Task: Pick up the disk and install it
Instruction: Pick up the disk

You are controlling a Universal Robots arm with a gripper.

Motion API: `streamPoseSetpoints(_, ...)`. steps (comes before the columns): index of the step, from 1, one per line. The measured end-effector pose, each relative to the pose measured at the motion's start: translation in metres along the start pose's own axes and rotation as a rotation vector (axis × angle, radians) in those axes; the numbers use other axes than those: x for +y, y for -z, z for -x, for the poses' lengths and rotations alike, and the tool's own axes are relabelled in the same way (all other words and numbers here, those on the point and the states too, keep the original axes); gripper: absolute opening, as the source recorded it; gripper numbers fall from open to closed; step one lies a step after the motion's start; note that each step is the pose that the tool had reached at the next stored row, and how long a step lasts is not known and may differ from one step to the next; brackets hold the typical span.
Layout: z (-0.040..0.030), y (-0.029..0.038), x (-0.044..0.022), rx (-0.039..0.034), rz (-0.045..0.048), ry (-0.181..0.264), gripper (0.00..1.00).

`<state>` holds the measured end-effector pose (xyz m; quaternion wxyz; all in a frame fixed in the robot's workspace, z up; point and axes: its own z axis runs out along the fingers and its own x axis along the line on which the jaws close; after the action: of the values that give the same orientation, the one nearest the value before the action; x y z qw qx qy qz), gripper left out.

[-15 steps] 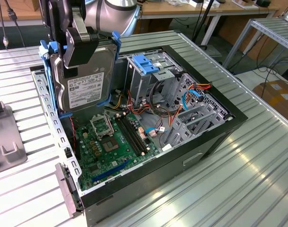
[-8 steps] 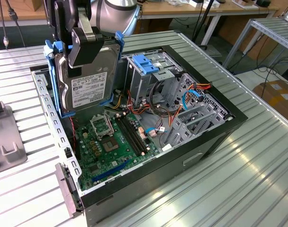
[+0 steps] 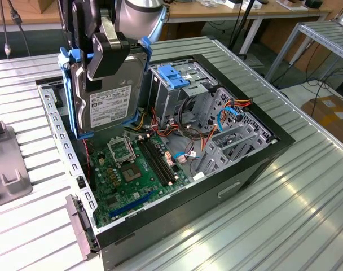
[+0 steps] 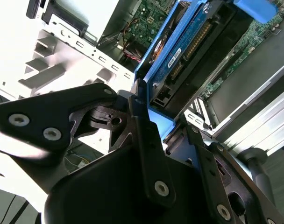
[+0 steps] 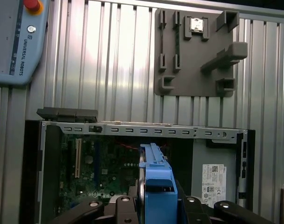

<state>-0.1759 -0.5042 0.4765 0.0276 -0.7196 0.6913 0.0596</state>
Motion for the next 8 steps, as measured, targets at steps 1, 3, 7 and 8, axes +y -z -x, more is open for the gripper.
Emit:
streamPoseSetpoints(1,-0.0002,0.0,-0.0015,0.0,-0.0001,0.0,0.37)
streamPoseSetpoints(3,-0.0003,0.0,-0.0032,-0.0001,0.0,0.0,0.37)
streamPoseSetpoints(7,-0.0018,-0.0001,-0.0255,0.0001,0.0,0.0,0.37)
streamPoseSetpoints(8,-0.0022,-0.0002,-0.0335,0.0,0.0,0.0,0.37)
